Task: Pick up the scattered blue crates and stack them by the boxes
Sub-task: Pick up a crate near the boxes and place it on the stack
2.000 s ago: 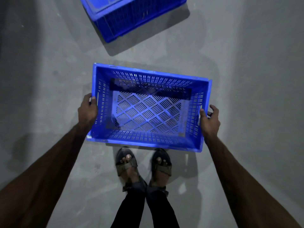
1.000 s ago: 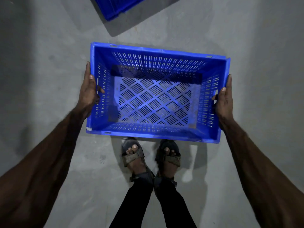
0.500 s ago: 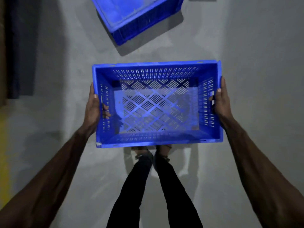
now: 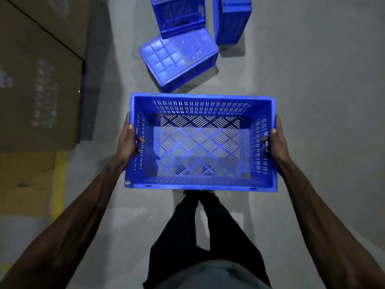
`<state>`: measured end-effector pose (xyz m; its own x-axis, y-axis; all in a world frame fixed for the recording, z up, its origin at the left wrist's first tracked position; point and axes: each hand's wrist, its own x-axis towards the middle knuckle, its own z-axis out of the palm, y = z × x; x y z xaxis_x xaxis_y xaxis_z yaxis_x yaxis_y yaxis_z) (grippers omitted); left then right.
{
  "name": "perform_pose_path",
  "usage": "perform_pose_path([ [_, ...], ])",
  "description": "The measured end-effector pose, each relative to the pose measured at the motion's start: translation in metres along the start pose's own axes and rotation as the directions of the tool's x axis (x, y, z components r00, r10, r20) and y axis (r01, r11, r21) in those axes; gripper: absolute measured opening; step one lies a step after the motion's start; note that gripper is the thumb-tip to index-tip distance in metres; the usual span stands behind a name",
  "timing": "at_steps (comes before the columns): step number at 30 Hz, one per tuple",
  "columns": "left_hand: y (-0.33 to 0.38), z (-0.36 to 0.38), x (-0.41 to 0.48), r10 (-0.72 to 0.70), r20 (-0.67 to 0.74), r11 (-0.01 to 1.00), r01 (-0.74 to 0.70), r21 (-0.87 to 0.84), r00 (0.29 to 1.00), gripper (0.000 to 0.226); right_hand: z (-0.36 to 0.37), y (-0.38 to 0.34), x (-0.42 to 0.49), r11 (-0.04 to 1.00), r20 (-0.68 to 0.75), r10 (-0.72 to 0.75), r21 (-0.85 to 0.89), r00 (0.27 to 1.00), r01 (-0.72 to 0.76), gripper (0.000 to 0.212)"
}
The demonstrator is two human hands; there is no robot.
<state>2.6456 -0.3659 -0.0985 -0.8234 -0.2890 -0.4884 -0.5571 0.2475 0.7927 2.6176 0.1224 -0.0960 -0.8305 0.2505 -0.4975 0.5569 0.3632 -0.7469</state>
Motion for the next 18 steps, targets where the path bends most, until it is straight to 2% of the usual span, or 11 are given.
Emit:
perform_pose_path([
  [9, 0.050, -0.029, -0.072, 0.061, -0.052, 0.993, -0.066, -0.102, 0.997, 0.046, -0.052, -0.064, -0.076, 0.997, -0.021, -0.072, 0.038, 0.997, 0.072, 0.049],
  [18, 0.111, 0.011, -0.075, 0.166, -0.002, 0.986, -0.166, -0.034, 0.986, 0.044, -0.104, -0.059, -0.102, 0.990, -0.163, -0.031, 0.129, 0.986, 0.052, 0.048],
])
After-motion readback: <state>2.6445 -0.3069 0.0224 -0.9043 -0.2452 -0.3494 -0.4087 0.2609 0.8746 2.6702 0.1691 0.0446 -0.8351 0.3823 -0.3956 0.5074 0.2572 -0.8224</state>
